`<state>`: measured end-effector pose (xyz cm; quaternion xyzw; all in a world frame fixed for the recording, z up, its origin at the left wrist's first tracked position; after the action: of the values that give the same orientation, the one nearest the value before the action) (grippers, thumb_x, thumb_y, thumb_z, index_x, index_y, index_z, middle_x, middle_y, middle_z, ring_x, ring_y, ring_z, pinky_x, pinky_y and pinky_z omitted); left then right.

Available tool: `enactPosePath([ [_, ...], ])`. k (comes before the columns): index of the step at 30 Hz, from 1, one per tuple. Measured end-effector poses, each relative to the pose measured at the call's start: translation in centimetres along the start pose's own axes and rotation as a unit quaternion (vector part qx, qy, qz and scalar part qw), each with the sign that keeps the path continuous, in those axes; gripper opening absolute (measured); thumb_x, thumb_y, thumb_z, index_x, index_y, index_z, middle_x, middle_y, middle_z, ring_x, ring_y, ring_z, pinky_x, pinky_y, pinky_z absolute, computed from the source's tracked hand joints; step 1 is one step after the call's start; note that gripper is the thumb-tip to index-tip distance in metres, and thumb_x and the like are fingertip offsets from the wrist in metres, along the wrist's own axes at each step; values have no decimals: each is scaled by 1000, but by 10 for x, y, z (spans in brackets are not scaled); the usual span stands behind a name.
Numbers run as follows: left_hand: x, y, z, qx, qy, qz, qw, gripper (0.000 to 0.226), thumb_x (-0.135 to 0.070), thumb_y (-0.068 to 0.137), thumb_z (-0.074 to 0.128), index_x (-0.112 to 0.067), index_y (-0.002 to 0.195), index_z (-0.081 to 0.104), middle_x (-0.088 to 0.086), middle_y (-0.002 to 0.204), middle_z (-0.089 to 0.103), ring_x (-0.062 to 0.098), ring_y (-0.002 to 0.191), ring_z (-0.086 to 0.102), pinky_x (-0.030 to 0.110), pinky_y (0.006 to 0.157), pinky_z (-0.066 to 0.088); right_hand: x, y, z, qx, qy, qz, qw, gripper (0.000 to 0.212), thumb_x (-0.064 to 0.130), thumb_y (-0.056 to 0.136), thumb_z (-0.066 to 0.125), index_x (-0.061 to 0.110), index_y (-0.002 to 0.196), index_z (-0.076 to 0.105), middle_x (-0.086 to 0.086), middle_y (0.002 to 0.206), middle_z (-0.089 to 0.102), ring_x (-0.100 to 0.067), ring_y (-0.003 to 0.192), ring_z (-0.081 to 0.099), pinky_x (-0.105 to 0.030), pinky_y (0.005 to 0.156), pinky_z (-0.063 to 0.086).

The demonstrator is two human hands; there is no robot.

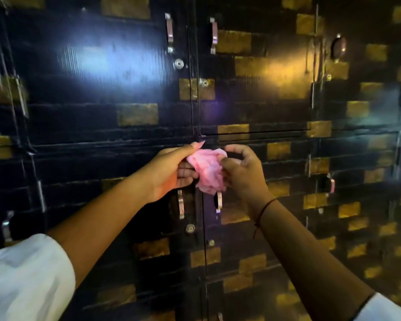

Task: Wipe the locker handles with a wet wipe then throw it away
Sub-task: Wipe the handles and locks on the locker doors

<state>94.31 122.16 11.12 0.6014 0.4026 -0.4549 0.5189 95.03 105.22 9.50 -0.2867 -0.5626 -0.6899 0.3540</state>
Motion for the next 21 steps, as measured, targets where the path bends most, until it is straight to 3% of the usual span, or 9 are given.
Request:
enactPosePath([
  [3, -20, 27, -8, 5, -12, 22, 1000, 44, -42, 84, 72, -15, 118, 71, 4, 75, 66, 10, 62, 63, 21, 55, 53, 17, 34, 4, -33, -49, -113, 992, 10, 8, 96, 60, 9, 107, 61, 3, 82, 65, -4, 72, 62, -19, 61, 51],
  [5, -35, 43, -16, -3, 1, 41, 999, 40, -42, 86, 73, -14, 115, 72, 3, 78, 67, 10, 63, 63, 22, 58, 54, 45, 44, 14, -46, -181, -282, 941, 12, 18, 97, 60, 13, 107, 65, 5, 96, 64, -4, 89, 60, -19, 78, 46],
  [7, -54, 58, -21, -13, 18, 66, 998, 34, -41, 86, 74, -18, 110, 76, 1, 80, 69, 9, 65, 63, 21, 61, 55, 62, 52, 34, -10, -314, -390, 865, 28, 35, 93, 60, 20, 117, 65, 4, 110, 63, -13, 104, 56, -28, 89, 43],
  [10, -83, 75, -19, -17, 27, 93, 995, 20, -34, 99, 65, -19, 107, 77, 1, 80, 70, 8, 64, 64, 20, 59, 55, 74, 73, 51, 25, -420, -398, 815, 50, 46, 85, 66, 27, 131, 58, 3, 117, 66, -20, 105, 57, -39, 88, 47],
  [12, -103, 86, -15, -23, 32, 109, 993, 27, -32, 101, 63, -16, 119, 74, 2, 83, 70, 8, 64, 63, 19, 59, 55, 85, 84, 55, 23, -381, -415, 826, 47, 32, 86, 71, 23, 130, 59, 3, 109, 69, -15, 95, 62, -33, 83, 52],
  [15, -135, 94, -12, -34, 48, 141, 988, 23, -35, 101, 61, -20, 114, 74, 5, 94, 70, 11, 75, 65, 22, 66, 54, 104, 110, 56, 51, -206, -379, 901, 32, 10, 90, 70, 14, 121, 66, 11, 87, 67, 9, 71, 63, -7, 61, 50],
  [16, -148, 95, -12, -46, 63, 158, 984, 24, -38, 101, 60, -20, 109, 74, 5, 95, 71, 12, 77, 66, 23, 68, 53, 111, 124, 55, 48, -178, -374, 909, 28, 9, 90, 70, 12, 117, 68, 10, 86, 68, 9, 72, 64, -10, 64, 52],
  [19, -191, 97, -26, -143, 116, 233, 955, 31, -43, 102, 56, -19, 93, 74, 0, 84, 75, 12, 69, 67, 24, 62, 52, 128, 171, 61, 24, -135, -357, 924, 20, 11, 89, 71, 12, 108, 71, 2, 92, 74, -9, 83, 70, -35, 79, 60],
  [21, -219, 100, -44, -231, 173, 306, 907, 31, -40, 102, 54, -20, 88, 73, 0, 79, 74, 13, 66, 66, 27, 61, 49, 140, 201, 68, 8, -100, -342, 934, 12, 12, 88, 71, 15, 100, 70, 2, 83, 73, -10, 76, 70, -35, 75, 59],
])
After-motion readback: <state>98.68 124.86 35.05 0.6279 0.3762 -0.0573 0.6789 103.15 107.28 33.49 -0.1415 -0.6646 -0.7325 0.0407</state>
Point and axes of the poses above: each hand's wrist, its own y-axis towards the middle knuckle, its own z-axis out of the palm, x = y × z, the point moved 7 cm from there along y, towards the middle knuckle
